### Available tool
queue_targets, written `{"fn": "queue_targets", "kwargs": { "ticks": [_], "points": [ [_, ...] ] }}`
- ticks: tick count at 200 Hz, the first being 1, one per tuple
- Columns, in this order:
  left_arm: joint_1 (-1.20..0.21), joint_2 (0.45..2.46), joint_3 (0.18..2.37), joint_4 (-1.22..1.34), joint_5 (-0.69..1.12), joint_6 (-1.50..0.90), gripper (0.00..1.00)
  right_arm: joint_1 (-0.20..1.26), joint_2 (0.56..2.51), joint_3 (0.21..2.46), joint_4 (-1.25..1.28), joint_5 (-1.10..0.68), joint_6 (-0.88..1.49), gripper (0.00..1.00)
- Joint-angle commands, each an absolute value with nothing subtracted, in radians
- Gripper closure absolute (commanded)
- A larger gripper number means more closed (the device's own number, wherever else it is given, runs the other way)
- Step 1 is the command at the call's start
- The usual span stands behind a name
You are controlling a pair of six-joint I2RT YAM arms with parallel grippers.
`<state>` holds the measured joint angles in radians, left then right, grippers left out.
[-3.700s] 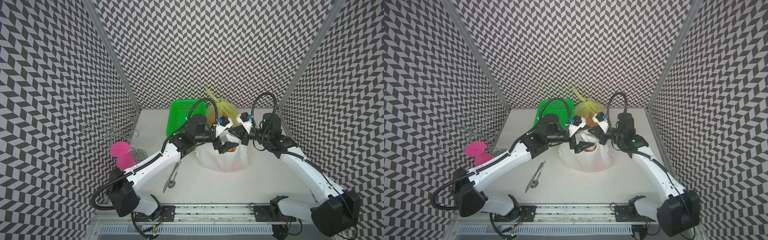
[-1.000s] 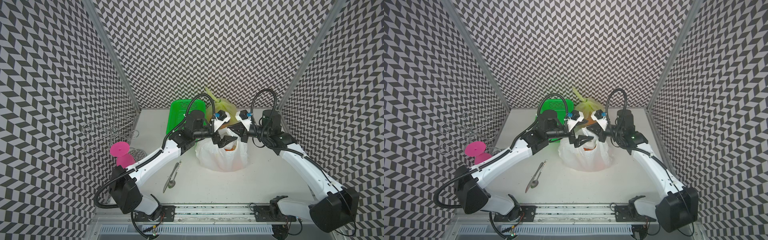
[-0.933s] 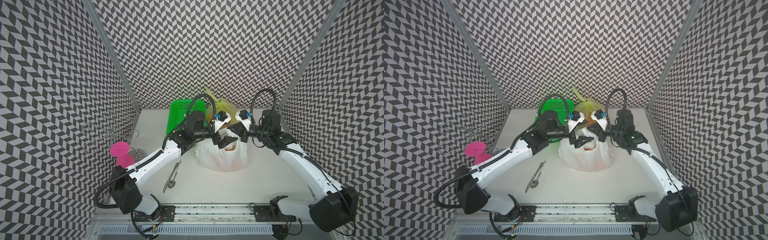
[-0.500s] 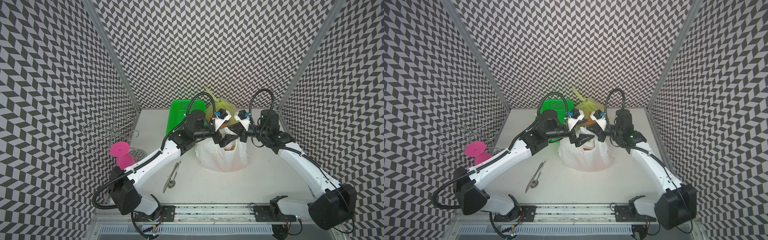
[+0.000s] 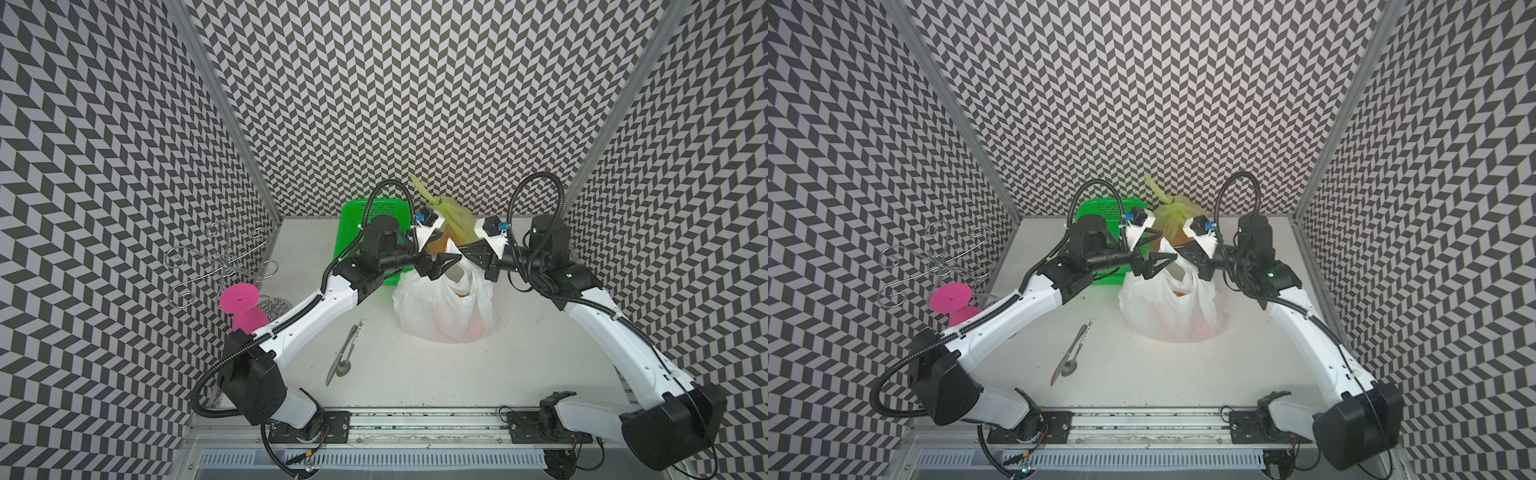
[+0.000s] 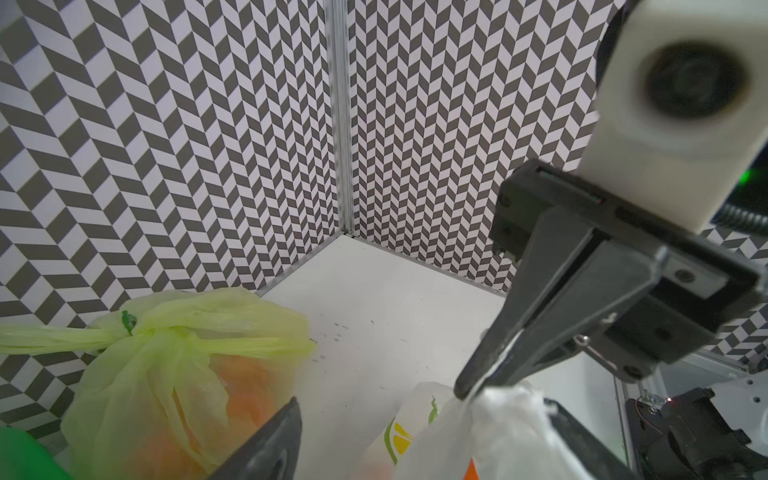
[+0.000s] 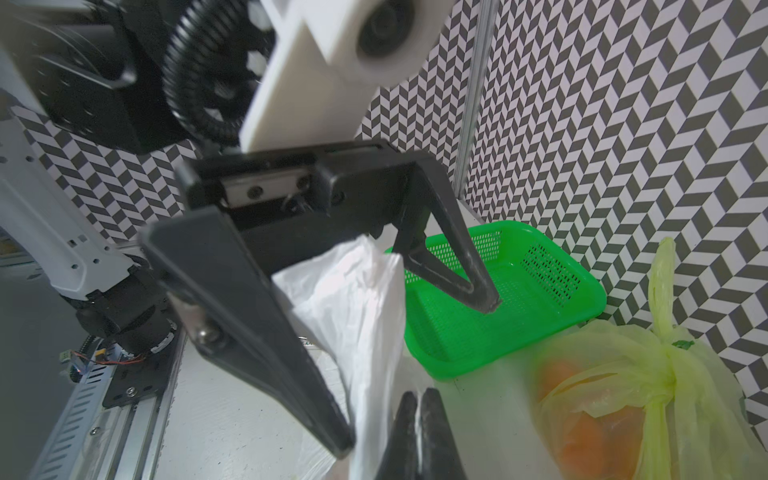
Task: Place the oranges into plastic bags & tie knots
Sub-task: Tie the plastic bag at the center of the board.
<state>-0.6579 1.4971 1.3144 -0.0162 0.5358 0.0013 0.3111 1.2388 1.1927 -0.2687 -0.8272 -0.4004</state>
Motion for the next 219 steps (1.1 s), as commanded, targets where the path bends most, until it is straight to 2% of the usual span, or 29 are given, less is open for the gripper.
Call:
{"fn": "queue_targets", "kwargs": {
  "ticks": [1,35,153,219],
  "points": [
    [-0.652,1.508,1.305,0.02,0.575,-0.019,0.09,0.315,1.223,1.209,-0.263,-0.855,-0.418,1.0],
    [-0.639,1.523,1.304,0.029,0.578,-0.004,0.11,0.315,1.218,1.23,-0.281,-0.851,-0.439,1.0],
    [-0.587,1.613,1.325,0.066,0.704,-0.022,0.34,0.315,1.199,1.249,-0.368,-0.916,-0.515,1.0],
    [-0.585,1.646,1.325,0.116,0.875,-0.002,0.46,0.315,1.206,1.23,-0.364,-0.891,-0.506,1.0]
  ]
}}
